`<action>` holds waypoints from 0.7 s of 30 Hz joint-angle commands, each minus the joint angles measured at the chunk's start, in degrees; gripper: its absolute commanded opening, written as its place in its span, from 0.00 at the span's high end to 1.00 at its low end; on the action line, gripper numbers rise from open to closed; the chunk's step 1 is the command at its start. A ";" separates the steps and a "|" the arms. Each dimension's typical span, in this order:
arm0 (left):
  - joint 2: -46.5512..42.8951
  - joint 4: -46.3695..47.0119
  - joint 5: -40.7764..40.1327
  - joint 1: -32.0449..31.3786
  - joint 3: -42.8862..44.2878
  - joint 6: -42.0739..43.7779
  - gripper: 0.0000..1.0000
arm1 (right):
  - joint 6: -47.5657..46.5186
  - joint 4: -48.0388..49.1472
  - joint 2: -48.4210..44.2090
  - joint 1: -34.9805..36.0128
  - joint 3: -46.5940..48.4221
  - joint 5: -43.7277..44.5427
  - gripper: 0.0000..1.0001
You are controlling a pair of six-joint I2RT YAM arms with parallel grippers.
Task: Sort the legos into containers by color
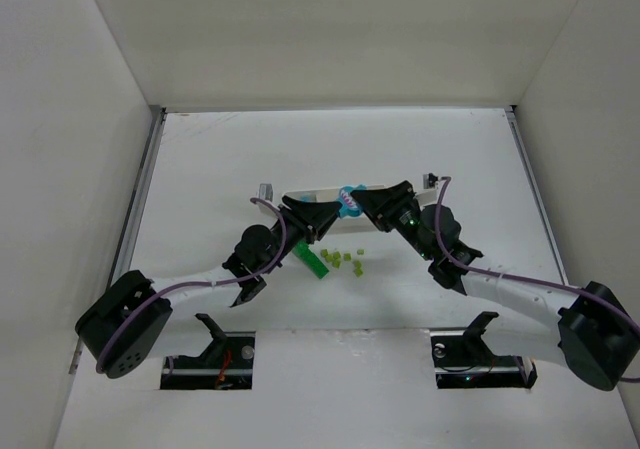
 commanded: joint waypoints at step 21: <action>-1.33 4.21 1.32 0.32 -1.38 -0.43 0.84 | -1.34 4.11 -4.14 -2.49 -1.51 0.36 0.68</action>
